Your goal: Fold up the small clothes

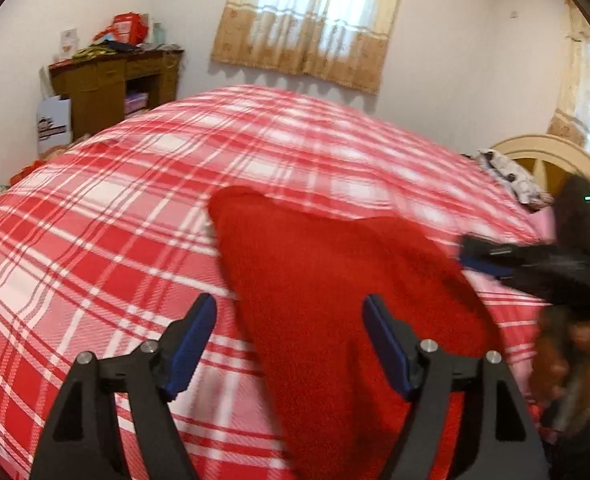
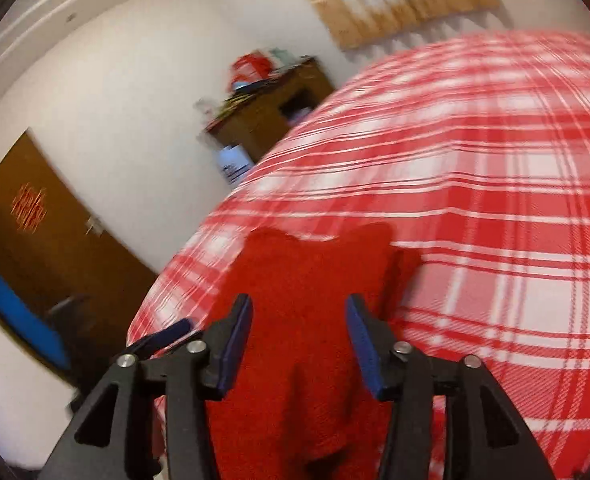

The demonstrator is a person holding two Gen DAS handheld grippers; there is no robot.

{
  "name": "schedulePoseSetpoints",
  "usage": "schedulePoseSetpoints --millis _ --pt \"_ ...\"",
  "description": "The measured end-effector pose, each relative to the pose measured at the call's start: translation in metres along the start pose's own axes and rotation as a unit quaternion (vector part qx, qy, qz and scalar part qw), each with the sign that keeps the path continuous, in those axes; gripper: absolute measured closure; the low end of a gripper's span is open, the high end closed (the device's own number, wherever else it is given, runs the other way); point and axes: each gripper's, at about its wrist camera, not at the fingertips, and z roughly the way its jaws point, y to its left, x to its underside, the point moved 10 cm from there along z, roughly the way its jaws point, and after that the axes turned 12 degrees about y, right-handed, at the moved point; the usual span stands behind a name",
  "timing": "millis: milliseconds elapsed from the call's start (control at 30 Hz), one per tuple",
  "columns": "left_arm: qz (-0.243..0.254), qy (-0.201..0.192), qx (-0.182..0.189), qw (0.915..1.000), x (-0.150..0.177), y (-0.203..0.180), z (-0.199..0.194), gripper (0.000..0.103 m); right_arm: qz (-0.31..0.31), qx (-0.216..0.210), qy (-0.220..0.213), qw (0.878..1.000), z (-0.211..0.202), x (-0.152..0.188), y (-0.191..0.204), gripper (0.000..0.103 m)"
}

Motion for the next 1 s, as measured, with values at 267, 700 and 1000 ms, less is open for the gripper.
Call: schedulePoseSetpoints --millis 267,700,1000 --pt "-0.043 0.035 0.012 0.9984 0.018 0.021 0.028 0.016 0.035 0.017 0.044 0.998 0.027 0.026 -0.027 0.047" --pt "0.001 -0.031 -0.028 0.9991 0.005 0.002 -0.045 0.002 -0.014 0.198 -0.085 0.976 -0.06 0.036 0.025 0.036" --pt "0.024 -0.057 -0.017 0.998 -0.003 -0.012 -0.064 0.002 -0.015 0.205 -0.107 0.973 -0.086 0.042 0.036 0.036"
